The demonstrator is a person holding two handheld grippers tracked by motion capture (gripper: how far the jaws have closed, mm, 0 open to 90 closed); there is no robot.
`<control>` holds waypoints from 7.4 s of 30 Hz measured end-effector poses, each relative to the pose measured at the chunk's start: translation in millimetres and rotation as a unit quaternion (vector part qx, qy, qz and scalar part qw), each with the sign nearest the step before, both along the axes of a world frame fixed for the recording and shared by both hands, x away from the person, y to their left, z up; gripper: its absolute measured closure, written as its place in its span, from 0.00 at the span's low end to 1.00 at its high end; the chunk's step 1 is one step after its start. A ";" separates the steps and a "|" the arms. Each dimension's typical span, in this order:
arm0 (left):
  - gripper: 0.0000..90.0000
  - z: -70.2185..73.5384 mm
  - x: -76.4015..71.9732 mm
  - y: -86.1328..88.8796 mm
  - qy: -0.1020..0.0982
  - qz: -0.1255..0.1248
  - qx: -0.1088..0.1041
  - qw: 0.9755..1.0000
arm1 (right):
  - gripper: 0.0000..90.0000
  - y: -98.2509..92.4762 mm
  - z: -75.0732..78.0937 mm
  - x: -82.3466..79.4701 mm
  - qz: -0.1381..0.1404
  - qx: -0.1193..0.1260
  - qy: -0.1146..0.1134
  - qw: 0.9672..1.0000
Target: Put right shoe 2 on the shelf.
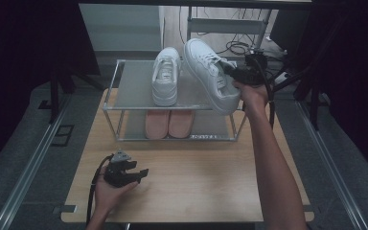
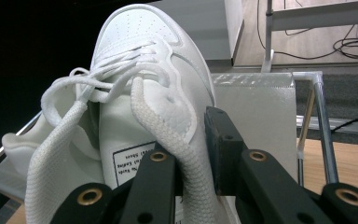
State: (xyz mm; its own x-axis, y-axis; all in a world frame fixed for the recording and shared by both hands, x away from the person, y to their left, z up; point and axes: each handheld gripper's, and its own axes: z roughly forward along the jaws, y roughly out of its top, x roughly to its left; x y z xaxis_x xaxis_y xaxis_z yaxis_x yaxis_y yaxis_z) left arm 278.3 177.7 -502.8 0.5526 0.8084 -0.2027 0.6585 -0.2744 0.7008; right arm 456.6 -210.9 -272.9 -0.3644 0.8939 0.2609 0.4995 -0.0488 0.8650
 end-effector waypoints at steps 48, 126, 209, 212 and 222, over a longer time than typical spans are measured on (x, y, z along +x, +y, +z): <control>0.43 -1.0 2.2 7.6 0.002 0.002 -0.009 1.000 | 0.87 53.0 -17.1 81.2 -0.103 -0.041 0.084 0.990; 0.43 -1.7 0.5 -0.2 0.001 -0.002 0.006 1.000 | 0.99 -4.0 -75.8 20.4 0.041 -0.099 0.049 0.993; 0.44 3.5 -3.2 -1.5 -0.010 -0.001 -0.004 1.000 | 0.88 13.6 -80.5 -26.2 0.127 -0.045 -0.021 0.991; 0.44 3.8 -4.2 -1.5 -0.010 -0.001 -0.003 1.000 | 0.77 4.8 -82.2 -37.1 0.139 -0.052 -0.029 0.988; 0.44 2.2 -4.4 -1.7 -0.007 0.003 0.000 1.000 | 0.62 -15.5 -100.5 -63.7 0.167 -0.056 -0.036 0.984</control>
State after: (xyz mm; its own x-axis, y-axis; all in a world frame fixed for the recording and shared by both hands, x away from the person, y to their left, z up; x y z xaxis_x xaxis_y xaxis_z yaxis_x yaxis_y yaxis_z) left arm 273.9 176.1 -500.6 0.5498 0.8121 -0.1956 0.6509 -0.2698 0.7096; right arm 392.9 -226.3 -373.4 -0.6570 0.7427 0.1297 0.4078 0.2054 0.8897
